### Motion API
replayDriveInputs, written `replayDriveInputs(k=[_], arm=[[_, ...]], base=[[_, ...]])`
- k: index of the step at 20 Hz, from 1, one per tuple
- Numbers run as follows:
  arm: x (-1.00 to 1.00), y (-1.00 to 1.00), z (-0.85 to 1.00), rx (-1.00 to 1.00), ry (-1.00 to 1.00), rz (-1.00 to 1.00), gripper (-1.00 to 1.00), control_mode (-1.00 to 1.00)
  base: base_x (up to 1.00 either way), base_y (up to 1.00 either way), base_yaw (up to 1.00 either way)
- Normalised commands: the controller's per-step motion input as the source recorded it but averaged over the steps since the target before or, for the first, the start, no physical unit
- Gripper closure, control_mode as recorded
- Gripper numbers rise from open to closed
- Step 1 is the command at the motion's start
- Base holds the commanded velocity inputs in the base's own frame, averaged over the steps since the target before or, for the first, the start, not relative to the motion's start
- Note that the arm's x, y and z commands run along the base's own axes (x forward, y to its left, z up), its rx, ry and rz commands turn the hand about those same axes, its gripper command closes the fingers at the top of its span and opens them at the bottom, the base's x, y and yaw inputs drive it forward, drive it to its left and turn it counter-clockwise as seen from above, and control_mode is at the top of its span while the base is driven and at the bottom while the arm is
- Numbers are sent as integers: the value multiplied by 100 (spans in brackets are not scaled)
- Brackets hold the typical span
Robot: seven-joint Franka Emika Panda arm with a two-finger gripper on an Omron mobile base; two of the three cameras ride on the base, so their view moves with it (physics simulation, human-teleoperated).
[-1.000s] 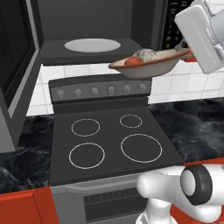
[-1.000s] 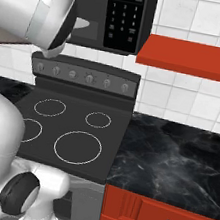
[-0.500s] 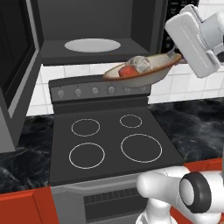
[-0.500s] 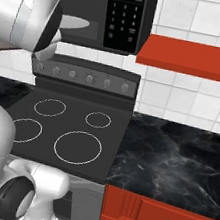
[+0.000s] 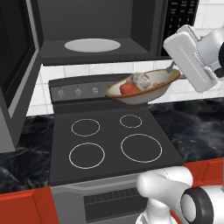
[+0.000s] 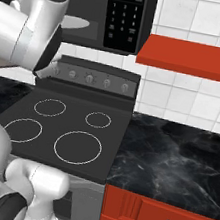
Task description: The microwave is finished heating the fish and sweet potato. Take the bowl containing the food and place it on the dining counter.
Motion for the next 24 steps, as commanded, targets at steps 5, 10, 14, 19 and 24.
replayDriveInputs(k=[5,10,14,19,24], arm=[[-18,0,-69,0,0,0,100,-100],[-25,0,-66,0,-8,0,100,-100],[-7,3,-18,-3,-6,0,100,-100],[0,0,0,0,0,0,100,-100],[0,0,0,0,0,0,100,-100]], base=[[0,0,0],[0,0,0],[0,0,0],[0,0,0],[0,0,0]])
